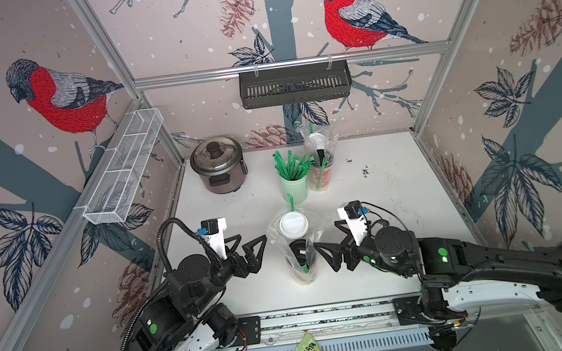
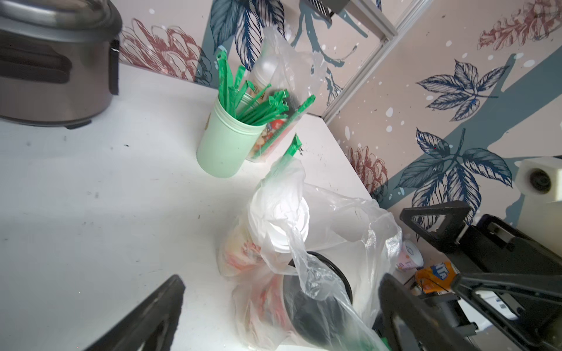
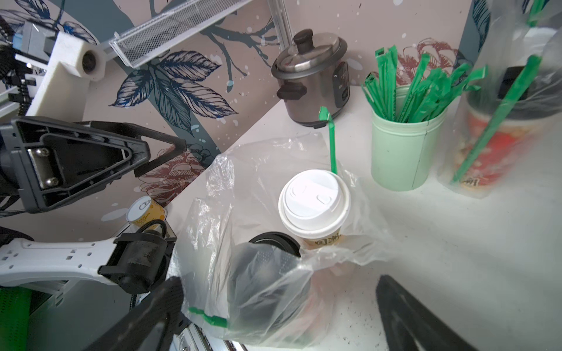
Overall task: Pack milk tea into plastic carrier bags
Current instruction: Reset both arms
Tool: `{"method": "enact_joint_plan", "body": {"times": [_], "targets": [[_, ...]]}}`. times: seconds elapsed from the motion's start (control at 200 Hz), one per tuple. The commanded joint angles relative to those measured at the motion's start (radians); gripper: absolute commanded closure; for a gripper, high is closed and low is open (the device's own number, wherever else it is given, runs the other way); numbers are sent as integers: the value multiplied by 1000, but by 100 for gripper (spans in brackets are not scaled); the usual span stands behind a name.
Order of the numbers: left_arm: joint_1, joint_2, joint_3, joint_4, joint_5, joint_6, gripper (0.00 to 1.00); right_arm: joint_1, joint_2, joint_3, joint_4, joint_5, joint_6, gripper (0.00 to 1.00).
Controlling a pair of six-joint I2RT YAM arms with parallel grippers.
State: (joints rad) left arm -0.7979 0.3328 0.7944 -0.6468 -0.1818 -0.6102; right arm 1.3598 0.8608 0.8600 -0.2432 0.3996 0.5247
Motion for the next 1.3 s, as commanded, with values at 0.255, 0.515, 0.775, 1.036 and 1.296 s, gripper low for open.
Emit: {"method": "enact_joint_plan", "body": {"times": [0.255, 0.515, 0.775, 1.036, 1.296], "targets": [[-1, 88, 89, -33, -401, 63, 1, -73, -222, 56, -134, 271, -125, 0], [-1, 141, -17, 142, -674, 192, 2, -251, -277, 44, -172, 367, -232, 0], [28, 281, -120, 421, -776, 340, 2, -676, -174, -51, -6, 85, -347, 0], [324, 506, -205, 634, -600, 324, 3, -1183, -28, -210, 248, -222, -294, 1], [470, 688, -407, 1139, -466, 504, 3, -1403, 237, -311, 493, -243, -264, 0]]}}
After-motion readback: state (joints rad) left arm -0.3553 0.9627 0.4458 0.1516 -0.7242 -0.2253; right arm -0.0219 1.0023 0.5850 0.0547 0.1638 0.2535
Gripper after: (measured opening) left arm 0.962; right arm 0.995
